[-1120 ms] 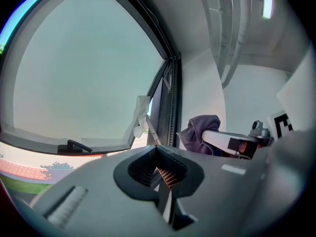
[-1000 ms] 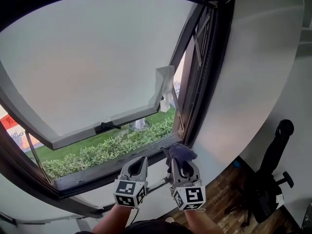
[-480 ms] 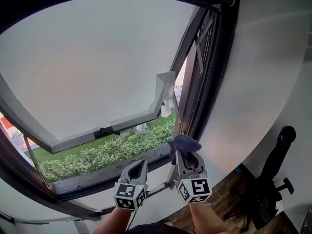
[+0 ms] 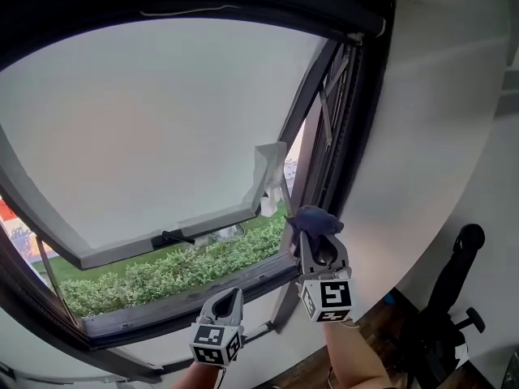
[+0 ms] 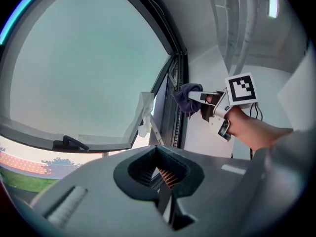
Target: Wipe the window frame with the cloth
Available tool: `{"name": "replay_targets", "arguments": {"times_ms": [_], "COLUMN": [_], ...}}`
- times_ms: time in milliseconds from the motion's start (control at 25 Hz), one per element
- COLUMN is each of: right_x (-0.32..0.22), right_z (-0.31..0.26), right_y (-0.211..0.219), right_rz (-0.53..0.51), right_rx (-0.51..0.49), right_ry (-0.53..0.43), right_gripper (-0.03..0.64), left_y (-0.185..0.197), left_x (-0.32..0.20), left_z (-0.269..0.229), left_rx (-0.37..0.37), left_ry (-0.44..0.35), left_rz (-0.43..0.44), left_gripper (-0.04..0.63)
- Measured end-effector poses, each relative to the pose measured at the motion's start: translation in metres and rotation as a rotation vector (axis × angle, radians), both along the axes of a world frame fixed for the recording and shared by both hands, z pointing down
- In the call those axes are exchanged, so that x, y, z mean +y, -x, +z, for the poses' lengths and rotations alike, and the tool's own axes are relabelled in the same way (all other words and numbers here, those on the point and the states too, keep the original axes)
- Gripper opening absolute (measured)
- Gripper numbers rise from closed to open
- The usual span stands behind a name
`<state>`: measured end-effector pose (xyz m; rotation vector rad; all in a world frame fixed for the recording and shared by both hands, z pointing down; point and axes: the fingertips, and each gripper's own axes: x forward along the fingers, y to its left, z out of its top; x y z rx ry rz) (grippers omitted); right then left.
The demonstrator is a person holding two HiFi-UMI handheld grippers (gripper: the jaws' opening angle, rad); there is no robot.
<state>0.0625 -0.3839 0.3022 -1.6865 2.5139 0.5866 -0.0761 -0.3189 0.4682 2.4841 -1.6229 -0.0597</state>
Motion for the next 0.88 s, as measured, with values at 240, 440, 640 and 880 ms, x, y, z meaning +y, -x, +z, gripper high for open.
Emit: {"name": "replay_targets", "arguments": {"times_ms": [240,440,640,880], "right_x": [-0.011,-0.020,-0.036,-0.059], "right_z": [-0.036,-0.063,-0.102,-0.163], "right_y": [-0.003,0.000,0.002,0.003], "right_rz": [0.040,0.062,0.080,0.138], "right_rx": [0.064,0.116,0.113,0.127], "right_ry": [-0.054,-0.092,-0.129,-0.195], "right_gripper": [0.075,0.075,0.075,0.075], "left_y": [0.004,0.007,0.008,0.015], "left_x": [0.004,0.005,0.004,0.007], "left_z": [0.004,0.002,-0.002,0.004], "left_rx": [0.020,0.026,0.024,0.027], "left_ry": [0.006,0.002,-0.008,0.004], "left_rz": [-0.002,0.000,0.004,-0.003], "left_gripper": [0.008,0.008,0.008,0.008]}}
